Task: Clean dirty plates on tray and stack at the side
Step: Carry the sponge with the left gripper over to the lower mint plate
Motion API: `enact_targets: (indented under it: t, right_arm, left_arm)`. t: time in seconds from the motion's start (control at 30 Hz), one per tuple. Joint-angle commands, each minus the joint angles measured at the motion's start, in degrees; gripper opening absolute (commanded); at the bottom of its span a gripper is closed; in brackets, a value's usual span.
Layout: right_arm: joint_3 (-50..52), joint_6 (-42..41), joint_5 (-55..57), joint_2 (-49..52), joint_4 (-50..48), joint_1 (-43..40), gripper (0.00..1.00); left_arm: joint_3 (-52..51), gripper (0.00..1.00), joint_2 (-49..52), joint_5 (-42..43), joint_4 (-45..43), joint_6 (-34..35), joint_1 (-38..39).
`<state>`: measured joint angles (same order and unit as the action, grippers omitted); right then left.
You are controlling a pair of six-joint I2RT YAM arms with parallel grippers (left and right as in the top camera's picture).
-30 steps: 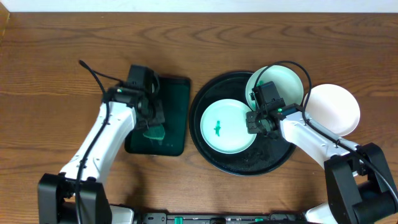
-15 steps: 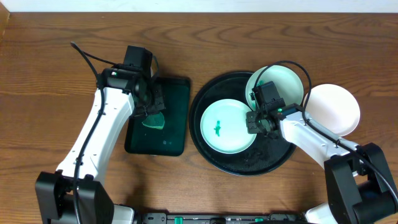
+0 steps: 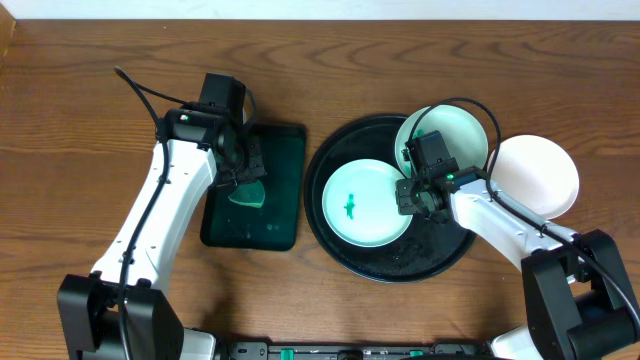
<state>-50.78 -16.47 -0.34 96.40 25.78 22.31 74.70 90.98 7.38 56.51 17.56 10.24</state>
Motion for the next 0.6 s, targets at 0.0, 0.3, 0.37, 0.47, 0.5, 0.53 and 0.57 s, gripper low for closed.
enact_targets:
  t: [0.0,0.3,0.37,0.47,0.5,0.53,0.57]
  right_arm:
    - [0.2,0.7,-0.6,0.5,0.4,0.3,0.01]
    - [0.2,0.7,-0.6,0.5,0.4,0.3,0.01]
    - [0.2,0.7,-0.6,0.5,0.4,0.3,0.01]
    - [0.2,0.7,-0.6,0.5,0.4,0.3,0.01]
    - [0.2,0.7,-0.6,0.5,0.4,0.3,0.01]
    - [0.2,0.7,-0.6,0.5,0.4,0.3,0.01]
    - [0.2,0.7,-0.6,0.5,0.4,0.3,0.01]
  left_arm:
    - [0.2,0.07,0.1,-0.1,-0.3,-0.4,0.1]
    - [-1.1,0.07,0.1,-0.5,-2.3,-0.4,0.1]
    - [-1.3,0.07,0.1,-0.5,-2.7,-0.4,0.1]
    - [-1.4,0.07,0.1,-0.5,-2.8,-0.4,0.2]
    - [-1.4,0.07,0.1,-0.5,-2.8,-0.4,0.2]
    - [-1.4,0.08,0.1,-0.5,-2.8,-0.4,0.2]
    - [-1.4,0.07,0.1,-0.5,-2.8,-0.4,0.3]
